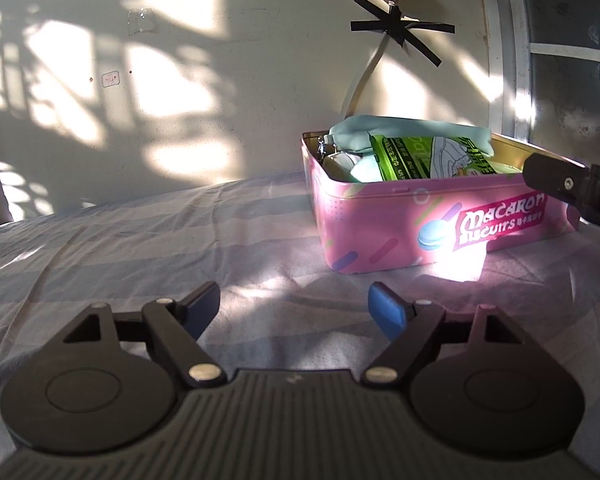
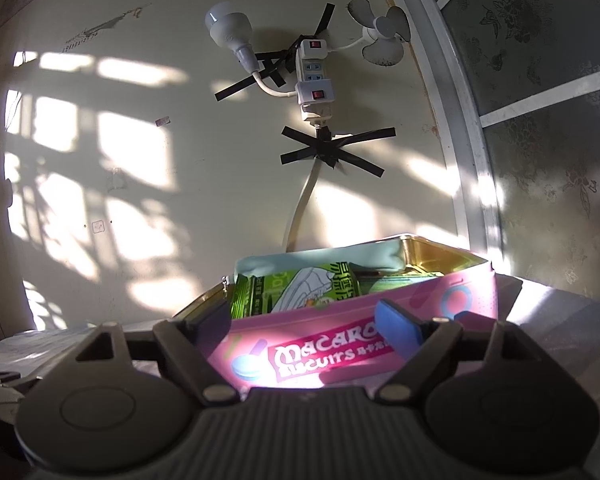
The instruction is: Organize objects
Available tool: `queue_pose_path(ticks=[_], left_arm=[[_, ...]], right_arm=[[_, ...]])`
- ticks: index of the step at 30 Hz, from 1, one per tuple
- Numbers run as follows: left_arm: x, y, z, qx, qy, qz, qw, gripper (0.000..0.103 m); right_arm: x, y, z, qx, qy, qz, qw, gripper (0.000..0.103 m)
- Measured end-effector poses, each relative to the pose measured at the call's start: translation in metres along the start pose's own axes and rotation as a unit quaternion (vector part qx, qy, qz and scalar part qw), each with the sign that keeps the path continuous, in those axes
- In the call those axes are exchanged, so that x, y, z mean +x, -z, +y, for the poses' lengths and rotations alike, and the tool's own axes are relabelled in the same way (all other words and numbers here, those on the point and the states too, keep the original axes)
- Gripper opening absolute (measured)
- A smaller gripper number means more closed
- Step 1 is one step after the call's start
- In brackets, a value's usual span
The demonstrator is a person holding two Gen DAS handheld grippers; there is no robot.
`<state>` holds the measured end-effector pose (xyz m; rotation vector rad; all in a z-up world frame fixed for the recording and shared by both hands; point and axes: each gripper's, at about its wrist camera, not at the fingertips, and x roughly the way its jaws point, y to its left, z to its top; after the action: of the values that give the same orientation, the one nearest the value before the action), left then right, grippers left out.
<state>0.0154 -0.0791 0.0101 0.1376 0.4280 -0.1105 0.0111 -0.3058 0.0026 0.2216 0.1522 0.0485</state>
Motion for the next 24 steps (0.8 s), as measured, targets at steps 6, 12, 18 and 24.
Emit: queue_pose_path(ticks=[6, 12, 18, 24], left_arm=[[0.0, 0.0, 0.003, -0.008, -0.007, -0.001, 0.9999, 0.091], [-0.002, 0.001, 0.003, -0.012, -0.011, -0.003, 0.9999, 0.095], [-0.002, 0.002, 0.004, -0.012, -0.013, -0.005, 0.9998, 0.097], [-0.004, 0.002, 0.005, -0.011, -0.021, -0.006, 0.9997, 0.103]], right_arm=[[0.001, 0.001, -0.004, 0.013, -0.002, 0.005, 1.0, 0.087], [0.0, 0.001, -0.005, 0.016, -0.007, 0.002, 1.0, 0.091], [-0.002, 0.0, -0.008, 0.028, -0.013, -0.001, 1.0, 0.095], [-0.003, 0.0, -0.011, 0.037, -0.018, -0.002, 0.999, 0.096]])
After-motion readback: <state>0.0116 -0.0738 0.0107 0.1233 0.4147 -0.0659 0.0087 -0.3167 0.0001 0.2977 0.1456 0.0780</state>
